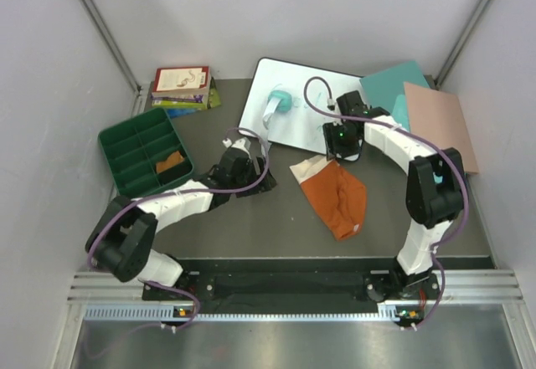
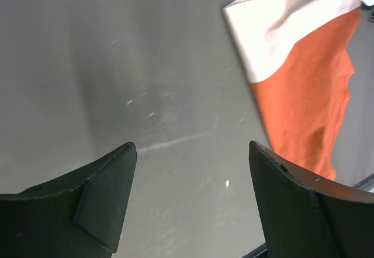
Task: Roll the underwear
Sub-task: Fold the underwear at the center of the board.
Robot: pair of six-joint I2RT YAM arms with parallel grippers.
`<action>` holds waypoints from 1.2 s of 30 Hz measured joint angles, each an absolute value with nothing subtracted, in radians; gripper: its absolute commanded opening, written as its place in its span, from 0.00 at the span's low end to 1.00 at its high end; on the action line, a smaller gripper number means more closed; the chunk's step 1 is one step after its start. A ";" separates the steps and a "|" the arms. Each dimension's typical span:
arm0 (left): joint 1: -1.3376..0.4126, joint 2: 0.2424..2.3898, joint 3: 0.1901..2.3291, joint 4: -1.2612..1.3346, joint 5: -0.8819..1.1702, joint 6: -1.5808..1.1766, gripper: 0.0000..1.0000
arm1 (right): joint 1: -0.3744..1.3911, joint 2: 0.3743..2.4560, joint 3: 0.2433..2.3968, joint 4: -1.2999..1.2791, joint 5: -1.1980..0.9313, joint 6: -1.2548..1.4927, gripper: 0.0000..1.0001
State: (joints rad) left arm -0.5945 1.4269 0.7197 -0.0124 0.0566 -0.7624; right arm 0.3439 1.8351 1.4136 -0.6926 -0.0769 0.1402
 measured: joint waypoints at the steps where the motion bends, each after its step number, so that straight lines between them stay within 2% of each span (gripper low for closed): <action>1: -0.601 1.448 0.731 0.001 0.060 -0.763 0.81 | 0.344 1.813 1.409 -0.698 -0.086 0.141 0.52; 6: -0.624 1.510 0.796 0.057 0.073 -0.765 0.78 | 0.344 1.670 1.323 -0.691 -0.135 0.168 0.54; 12: -0.650 1.561 0.813 0.113 0.091 -0.778 0.70 | 0.344 1.507 1.082 -0.690 -0.195 0.253 0.54; 19: -0.685 1.670 0.821 0.174 0.109 -0.801 0.67 | 0.345 1.366 0.829 -0.734 -0.242 0.380 0.54; 28: -0.707 1.818 0.910 0.243 0.105 -0.818 0.58 | 0.351 1.207 0.733 -0.762 -0.252 0.458 0.56; 36: -0.708 1.853 0.944 0.255 0.059 -0.826 0.49 | 0.351 1.249 0.653 -0.735 -0.263 0.490 0.55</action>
State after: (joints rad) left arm -0.7078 1.8530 0.9443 0.2546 0.0589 -0.8257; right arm 0.3508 1.2488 0.6529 -0.7345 -0.2626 0.4904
